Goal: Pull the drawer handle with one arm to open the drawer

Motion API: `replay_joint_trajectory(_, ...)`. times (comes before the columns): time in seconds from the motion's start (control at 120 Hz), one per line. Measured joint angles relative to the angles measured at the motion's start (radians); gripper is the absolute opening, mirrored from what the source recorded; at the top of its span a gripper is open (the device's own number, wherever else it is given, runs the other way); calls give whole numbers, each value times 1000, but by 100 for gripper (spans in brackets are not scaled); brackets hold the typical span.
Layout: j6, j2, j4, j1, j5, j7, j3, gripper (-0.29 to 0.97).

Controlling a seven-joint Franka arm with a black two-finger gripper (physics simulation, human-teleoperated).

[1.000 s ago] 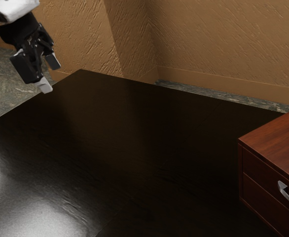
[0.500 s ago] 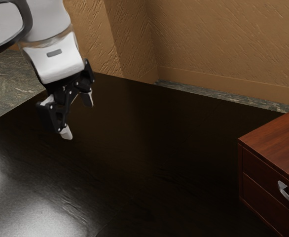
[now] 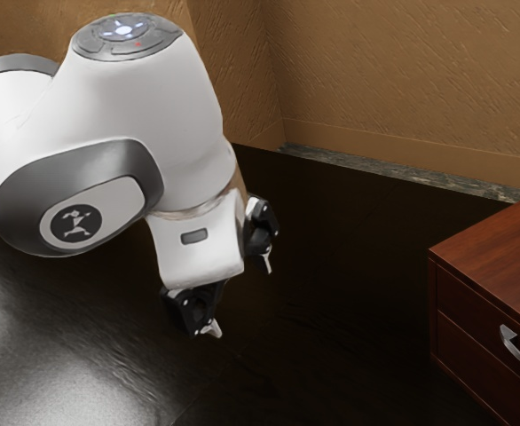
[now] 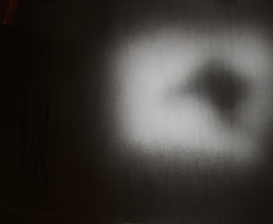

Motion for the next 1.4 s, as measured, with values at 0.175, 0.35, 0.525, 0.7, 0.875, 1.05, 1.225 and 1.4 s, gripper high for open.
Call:
replay_joint_trajectory(0.175,92,28,-23,-34,-2,12,-66,68)
replay_joint_trajectory(0.35,147,94,-13,-98,39,40,-91,68)
replay_joint_trajectory(0.525,218,122,-13,-163,54,66,-93,68)
replay_joint_trajectory(0.7,303,164,-10,-223,53,86,-91,68)
replay_joint_trajectory(0.875,372,214,31,-262,54,100,-88,68)
replay_joint_trajectory(1.05,413,276,87,-274,58,111,-81,68)
replay_joint_trajectory(1.225,457,313,100,-273,88,119,-81,68)
replay_joint_trajectory(1.4,488,359,130,-282,134,126,-77,68)
